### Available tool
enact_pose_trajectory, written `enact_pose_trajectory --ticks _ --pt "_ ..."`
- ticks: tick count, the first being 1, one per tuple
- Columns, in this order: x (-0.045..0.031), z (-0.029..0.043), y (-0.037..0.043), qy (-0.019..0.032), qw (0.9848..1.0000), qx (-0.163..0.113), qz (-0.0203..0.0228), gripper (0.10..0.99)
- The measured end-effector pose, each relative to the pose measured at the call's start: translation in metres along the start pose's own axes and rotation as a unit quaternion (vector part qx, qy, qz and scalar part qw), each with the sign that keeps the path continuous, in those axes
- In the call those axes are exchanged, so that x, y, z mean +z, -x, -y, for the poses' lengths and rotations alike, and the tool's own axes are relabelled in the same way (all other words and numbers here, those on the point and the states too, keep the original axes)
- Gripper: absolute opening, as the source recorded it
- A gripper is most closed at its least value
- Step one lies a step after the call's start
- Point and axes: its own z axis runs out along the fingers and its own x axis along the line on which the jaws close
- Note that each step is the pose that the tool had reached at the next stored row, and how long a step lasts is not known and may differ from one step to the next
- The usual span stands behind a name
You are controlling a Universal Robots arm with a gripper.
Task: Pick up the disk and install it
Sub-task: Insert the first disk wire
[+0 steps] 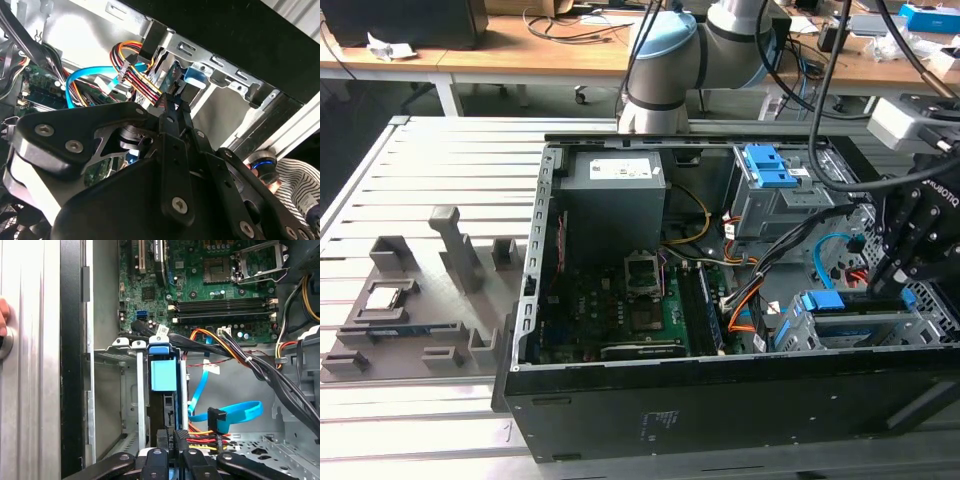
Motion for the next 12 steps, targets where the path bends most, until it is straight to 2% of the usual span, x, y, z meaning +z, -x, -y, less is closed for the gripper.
enact_pose_trajectory --ticks 4,12 --pt "-0.0002 0.0003 0.0035 -0.0002 1.0000 -0.001 0.0001 0.176" --pt "-0.0004 0.0034 0.0037 -0.0003 1.0000 -0.002 0.0000 0.176"
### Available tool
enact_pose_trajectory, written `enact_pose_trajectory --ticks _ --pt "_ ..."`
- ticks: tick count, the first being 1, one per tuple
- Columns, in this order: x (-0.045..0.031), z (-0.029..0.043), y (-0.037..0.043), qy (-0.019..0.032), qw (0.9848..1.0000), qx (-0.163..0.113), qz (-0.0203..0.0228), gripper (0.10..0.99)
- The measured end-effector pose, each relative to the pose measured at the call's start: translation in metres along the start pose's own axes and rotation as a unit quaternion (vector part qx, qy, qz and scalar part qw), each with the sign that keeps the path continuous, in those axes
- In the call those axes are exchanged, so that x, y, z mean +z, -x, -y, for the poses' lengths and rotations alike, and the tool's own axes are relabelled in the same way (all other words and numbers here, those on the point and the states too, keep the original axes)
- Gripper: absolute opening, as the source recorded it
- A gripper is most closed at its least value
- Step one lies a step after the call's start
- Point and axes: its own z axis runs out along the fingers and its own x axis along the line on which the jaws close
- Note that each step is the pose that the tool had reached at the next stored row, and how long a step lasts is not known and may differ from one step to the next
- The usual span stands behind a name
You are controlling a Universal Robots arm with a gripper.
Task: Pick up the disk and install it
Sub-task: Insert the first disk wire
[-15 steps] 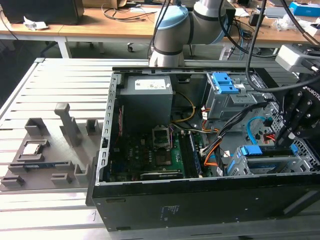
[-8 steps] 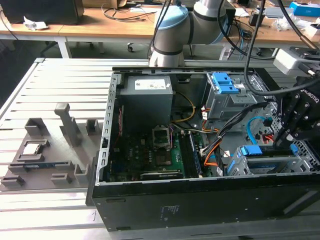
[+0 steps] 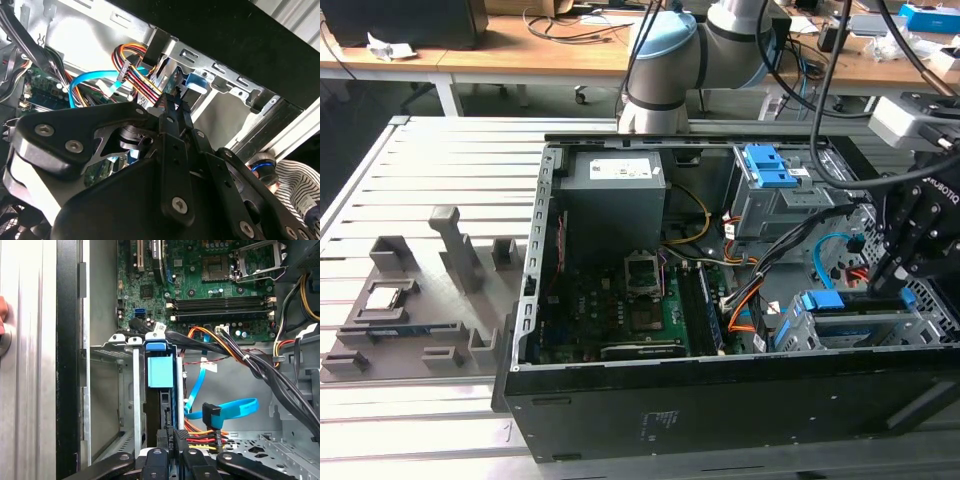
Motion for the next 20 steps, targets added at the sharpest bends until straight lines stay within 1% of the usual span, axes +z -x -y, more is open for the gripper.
enact_pose_trajectory --ticks 2,4,7,9,11,14,15,16,17,18,19,20 --pt "0.0007 0.0006 0.0000 0.0000 1.0000 0.000 0.0000 0.176" --pt "0.0047 0.0010 0.0006 -0.0001 1.0000 0.000 -0.0004 0.176" --pt "0.0062 0.0012 0.0003 -0.0001 1.0000 0.000 0.0000 0.176" --pt "0.0066 0.0012 -0.0008 0.0000 1.0000 0.000 0.0004 0.176" --pt "0.0072 0.0020 -0.0049 0.0002 1.0000 0.000 0.0012 0.176" --pt "0.0077 0.0030 -0.0056 0.0001 1.0000 0.000 0.0048 0.176" --pt "0.0073 0.0031 -0.0056 0.0001 1.0000 -0.001 0.0090 0.176" --pt "0.0108 0.0003 -0.0055 0.0003 0.9999 -0.001 0.0140 0.176" --pt "0.0105 0.0003 -0.0056 0.0002 0.9999 -0.001 0.0137 0.184" --pt "0.0065 0.0000 -0.0061 0.0002 0.9999 -0.001 0.0136 0.247" --pt "-0.0003 -0.0006 -0.0061 0.0002 0.9999 -0.001 0.0137 0.247" --pt "-0.0039 -0.0008 -0.0058 0.0002 0.9999 -0.001 0.0139 0.247"
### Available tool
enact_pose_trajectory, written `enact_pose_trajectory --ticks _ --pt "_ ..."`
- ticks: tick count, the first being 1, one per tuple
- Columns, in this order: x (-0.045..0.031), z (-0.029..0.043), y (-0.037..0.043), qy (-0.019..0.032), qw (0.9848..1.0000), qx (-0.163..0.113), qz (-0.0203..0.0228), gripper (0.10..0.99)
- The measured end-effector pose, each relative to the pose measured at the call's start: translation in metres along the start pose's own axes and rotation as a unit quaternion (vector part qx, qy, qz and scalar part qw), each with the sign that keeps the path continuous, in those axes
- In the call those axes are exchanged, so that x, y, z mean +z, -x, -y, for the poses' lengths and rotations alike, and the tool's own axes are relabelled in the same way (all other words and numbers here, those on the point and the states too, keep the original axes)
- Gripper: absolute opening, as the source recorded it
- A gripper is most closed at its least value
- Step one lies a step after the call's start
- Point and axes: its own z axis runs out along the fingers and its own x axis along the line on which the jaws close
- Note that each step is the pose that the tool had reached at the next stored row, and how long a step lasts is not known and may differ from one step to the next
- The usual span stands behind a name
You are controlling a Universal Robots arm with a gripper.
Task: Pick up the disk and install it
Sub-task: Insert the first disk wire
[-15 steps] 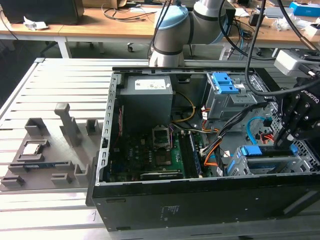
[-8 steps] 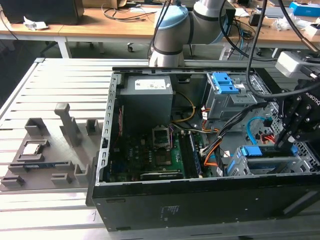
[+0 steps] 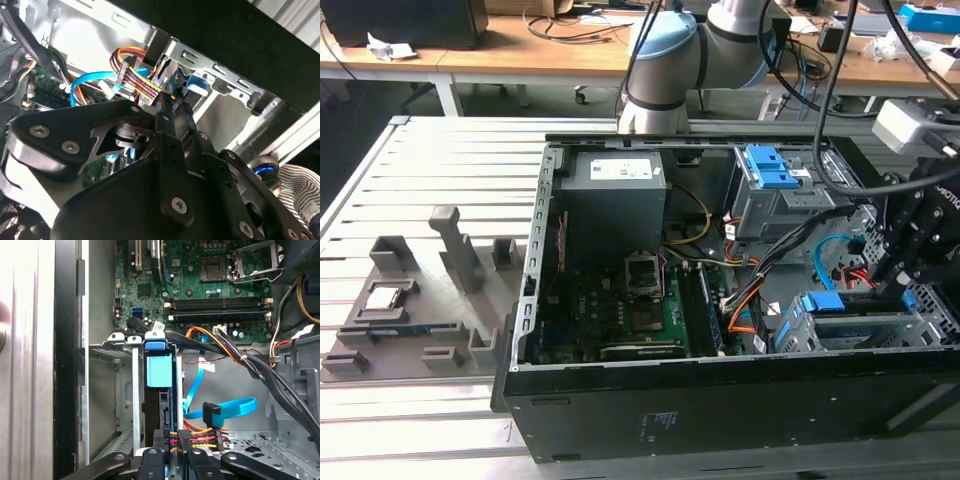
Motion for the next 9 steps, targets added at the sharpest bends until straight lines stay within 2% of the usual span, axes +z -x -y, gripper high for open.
enact_pose_trajectory --ticks 2,4,5,7,9 --pt "-0.0064 -0.0005 0.0013 0.0000 1.0000 0.000 -0.0002 0.231" --pt "-0.0148 -0.0011 0.0016 0.0000 1.0000 0.000 -0.0002 0.106" --pt "-0.0214 -0.0016 0.0017 0.0000 1.0000 0.000 -0.0001 0.106" --pt "-0.0297 -0.0022 0.0016 0.0000 1.0000 0.000 -0.0001 0.106" --pt "-0.0311 -0.0023 0.0015 0.0000 1.0000 0.000 0.0000 0.106"
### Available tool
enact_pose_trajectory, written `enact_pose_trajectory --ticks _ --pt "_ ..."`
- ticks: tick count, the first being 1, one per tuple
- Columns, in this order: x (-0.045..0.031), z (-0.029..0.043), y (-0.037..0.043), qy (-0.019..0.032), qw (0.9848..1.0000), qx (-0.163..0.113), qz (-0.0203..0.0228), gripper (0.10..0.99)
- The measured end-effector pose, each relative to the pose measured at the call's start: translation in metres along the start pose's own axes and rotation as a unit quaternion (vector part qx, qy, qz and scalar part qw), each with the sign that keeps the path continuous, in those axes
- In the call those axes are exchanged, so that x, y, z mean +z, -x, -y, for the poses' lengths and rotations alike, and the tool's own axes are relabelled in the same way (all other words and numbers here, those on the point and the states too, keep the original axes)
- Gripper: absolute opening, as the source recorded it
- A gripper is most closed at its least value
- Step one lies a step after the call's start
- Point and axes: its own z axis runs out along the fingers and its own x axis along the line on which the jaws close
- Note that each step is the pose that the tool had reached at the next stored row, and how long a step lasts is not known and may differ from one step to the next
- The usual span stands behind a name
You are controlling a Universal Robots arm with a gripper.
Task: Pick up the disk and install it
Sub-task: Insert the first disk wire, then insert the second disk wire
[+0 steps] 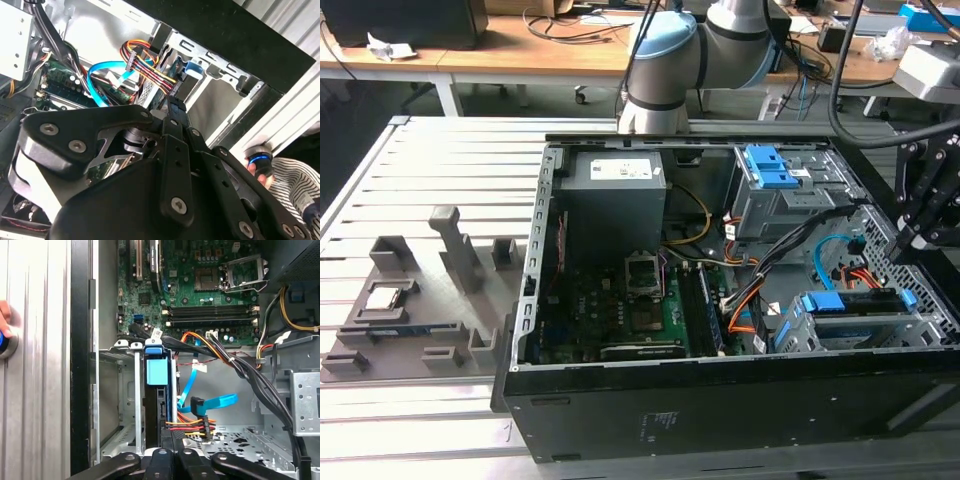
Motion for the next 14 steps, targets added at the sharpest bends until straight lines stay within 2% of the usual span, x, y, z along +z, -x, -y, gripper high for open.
enact_pose_trajectory --ticks 10,11,12,13,14 --pt "-0.0004 0.0000 0.0000 0.0000 1.0000 0.000 -0.0001 0.114" --pt "-0.0004 0.0000 0.0000 0.0000 1.0000 0.000 -0.0001 0.169" --pt "-0.0004 0.0000 0.0000 0.0000 1.0000 0.000 -0.0001 0.294" --pt "-0.0004 0.0000 0.0000 0.0000 1.0000 0.000 -0.0001 0.357" --pt "-0.0004 0.0000 0.0000 0.0000 1.0000 0.000 -0.0001 0.357"
